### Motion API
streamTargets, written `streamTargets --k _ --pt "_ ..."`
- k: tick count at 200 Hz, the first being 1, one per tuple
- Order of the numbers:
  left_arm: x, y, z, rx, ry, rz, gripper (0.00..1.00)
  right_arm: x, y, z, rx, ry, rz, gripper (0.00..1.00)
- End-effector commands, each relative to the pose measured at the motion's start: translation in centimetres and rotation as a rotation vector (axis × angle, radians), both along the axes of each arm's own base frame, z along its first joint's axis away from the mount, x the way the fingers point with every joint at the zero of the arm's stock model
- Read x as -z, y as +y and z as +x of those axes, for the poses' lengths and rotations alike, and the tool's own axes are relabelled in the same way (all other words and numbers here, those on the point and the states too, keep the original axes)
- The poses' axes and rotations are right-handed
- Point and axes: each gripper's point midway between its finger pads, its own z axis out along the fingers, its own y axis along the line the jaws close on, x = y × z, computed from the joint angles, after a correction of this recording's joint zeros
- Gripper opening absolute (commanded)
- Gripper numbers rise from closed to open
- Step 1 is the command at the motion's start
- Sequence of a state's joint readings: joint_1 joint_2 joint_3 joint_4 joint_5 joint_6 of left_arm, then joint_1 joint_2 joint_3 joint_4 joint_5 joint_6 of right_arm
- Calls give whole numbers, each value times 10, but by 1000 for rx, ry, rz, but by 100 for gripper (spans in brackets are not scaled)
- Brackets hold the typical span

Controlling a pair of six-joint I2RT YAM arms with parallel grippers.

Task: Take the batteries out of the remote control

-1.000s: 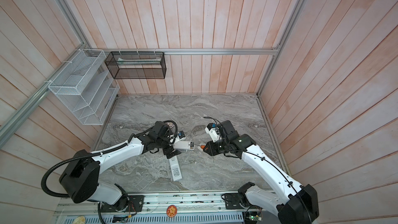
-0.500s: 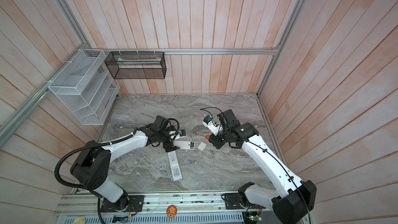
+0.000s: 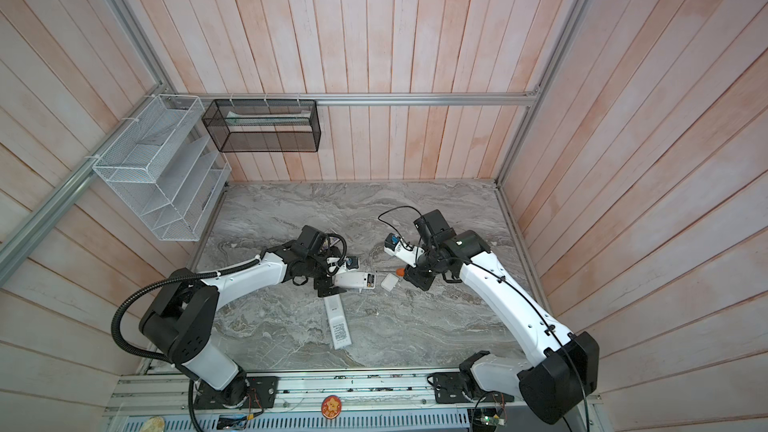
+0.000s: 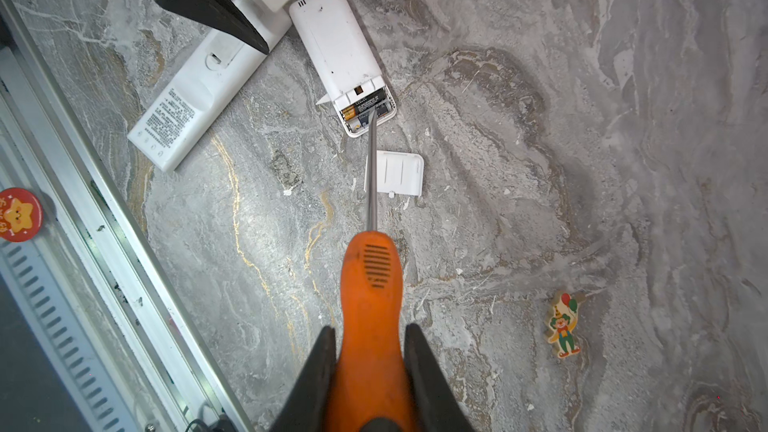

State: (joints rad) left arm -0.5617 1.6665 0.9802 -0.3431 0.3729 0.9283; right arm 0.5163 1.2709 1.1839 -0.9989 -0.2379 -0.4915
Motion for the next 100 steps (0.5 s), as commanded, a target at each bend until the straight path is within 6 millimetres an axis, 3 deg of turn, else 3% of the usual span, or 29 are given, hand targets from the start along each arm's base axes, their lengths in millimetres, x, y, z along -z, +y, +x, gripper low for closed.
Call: streamTargets --k 1,100 --pt "13 2 -2 24 9 11 98 -1 7 0 -8 15 25 0" --pt "38 -2 14 38 35 110 89 0 11 -2 9 32 65 0"
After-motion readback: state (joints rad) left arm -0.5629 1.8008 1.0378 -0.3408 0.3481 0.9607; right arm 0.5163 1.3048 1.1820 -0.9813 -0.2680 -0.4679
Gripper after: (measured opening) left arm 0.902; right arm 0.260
